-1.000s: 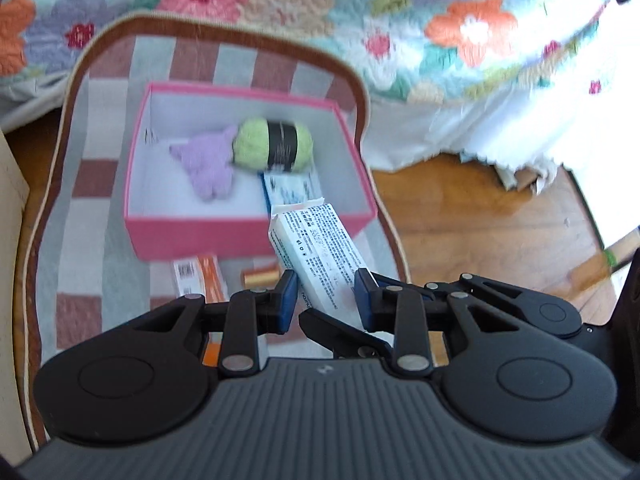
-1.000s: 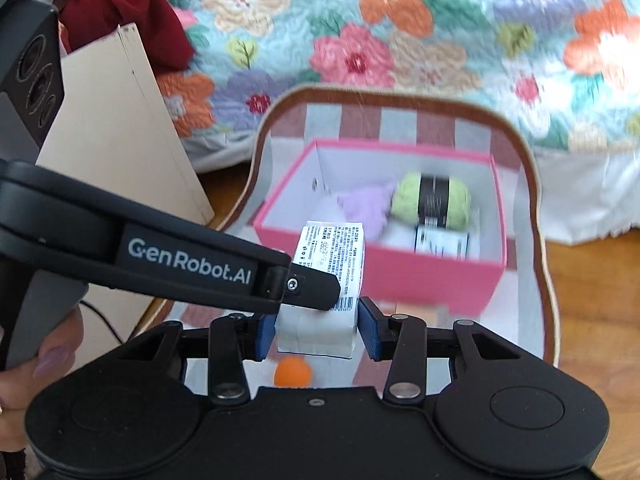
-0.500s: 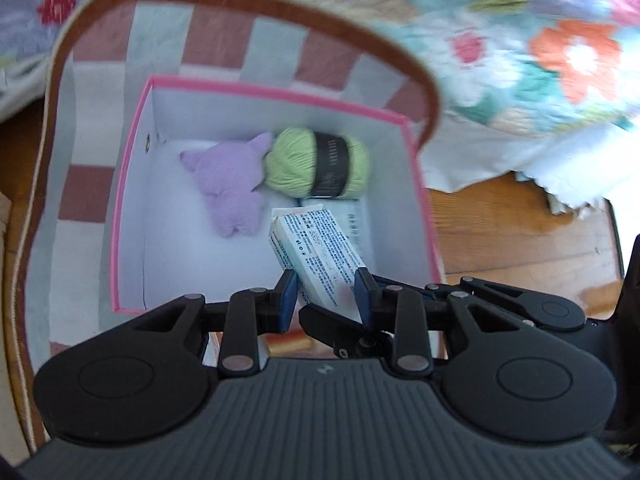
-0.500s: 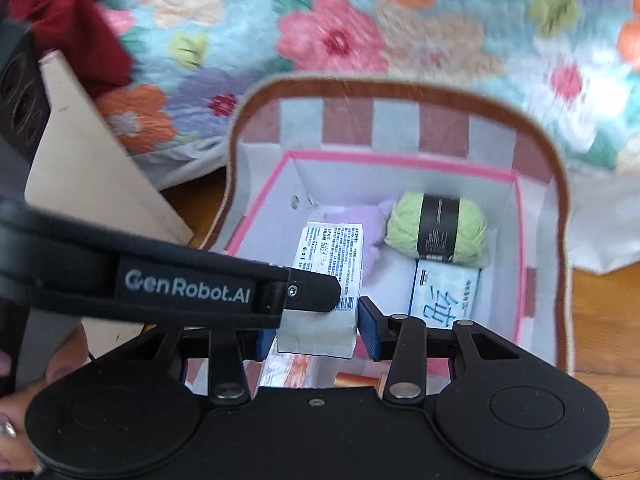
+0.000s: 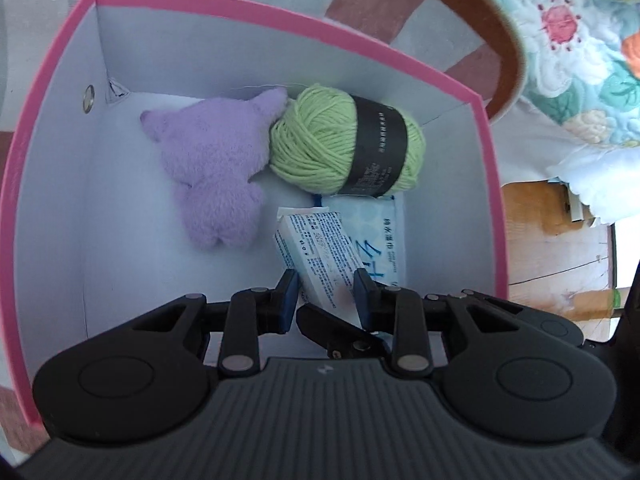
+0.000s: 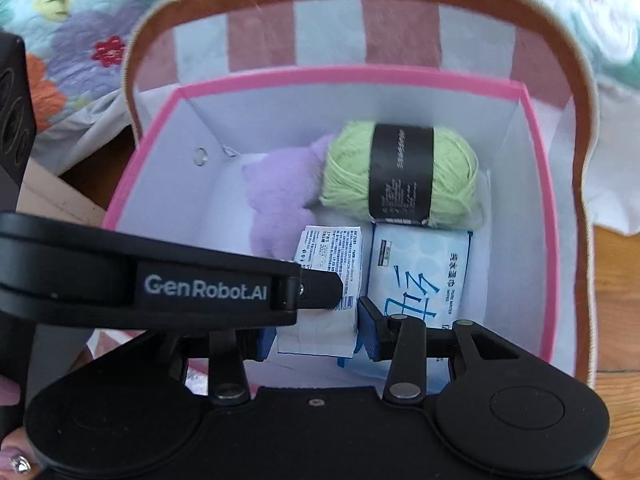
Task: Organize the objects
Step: 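Open the left tool to drop the soap beside the wipes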
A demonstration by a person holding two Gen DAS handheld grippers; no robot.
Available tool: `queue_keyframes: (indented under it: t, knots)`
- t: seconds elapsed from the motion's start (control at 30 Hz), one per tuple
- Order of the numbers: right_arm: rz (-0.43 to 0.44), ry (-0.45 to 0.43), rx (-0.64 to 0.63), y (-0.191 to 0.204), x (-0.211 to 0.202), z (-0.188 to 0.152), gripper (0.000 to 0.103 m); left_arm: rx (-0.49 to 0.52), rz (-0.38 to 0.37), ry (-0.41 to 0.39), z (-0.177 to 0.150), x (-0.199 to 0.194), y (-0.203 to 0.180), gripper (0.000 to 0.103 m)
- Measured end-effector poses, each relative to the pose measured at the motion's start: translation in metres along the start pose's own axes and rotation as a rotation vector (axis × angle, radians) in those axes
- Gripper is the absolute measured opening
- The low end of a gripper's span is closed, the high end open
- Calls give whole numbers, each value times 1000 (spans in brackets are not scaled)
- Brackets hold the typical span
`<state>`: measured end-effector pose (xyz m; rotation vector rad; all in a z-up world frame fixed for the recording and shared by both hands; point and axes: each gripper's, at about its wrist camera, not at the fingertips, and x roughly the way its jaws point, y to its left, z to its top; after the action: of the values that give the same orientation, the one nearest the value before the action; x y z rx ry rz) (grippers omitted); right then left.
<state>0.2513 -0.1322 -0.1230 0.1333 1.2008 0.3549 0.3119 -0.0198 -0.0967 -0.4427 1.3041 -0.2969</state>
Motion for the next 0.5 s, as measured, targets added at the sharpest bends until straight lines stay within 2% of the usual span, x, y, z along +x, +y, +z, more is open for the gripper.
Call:
queue_keyframes:
  t: [0.2,0.3,0.37,0.4,0.43,0.5]
  knots:
    - [3,8,18,-8,21,1,47,-24,27,2,1,20,8,27]
    - [3,41,2,-6,31,-1,48,13,105,-32,-5,23,6,28]
    - [-13,32,-8,-5,31,-3,49,32,153,-77,-9,16,3,41]
    - [-30,15,-17,-5,28,-3,55,33,147,-112,-12,10,2,57]
    - [-35,-4,-25,-6,23,-5,56,26,128,-158,-15,3,3,69]
    - [-49,-73,-18,-10,8,-9,57,25,138,-201,-23,-7,3,69]
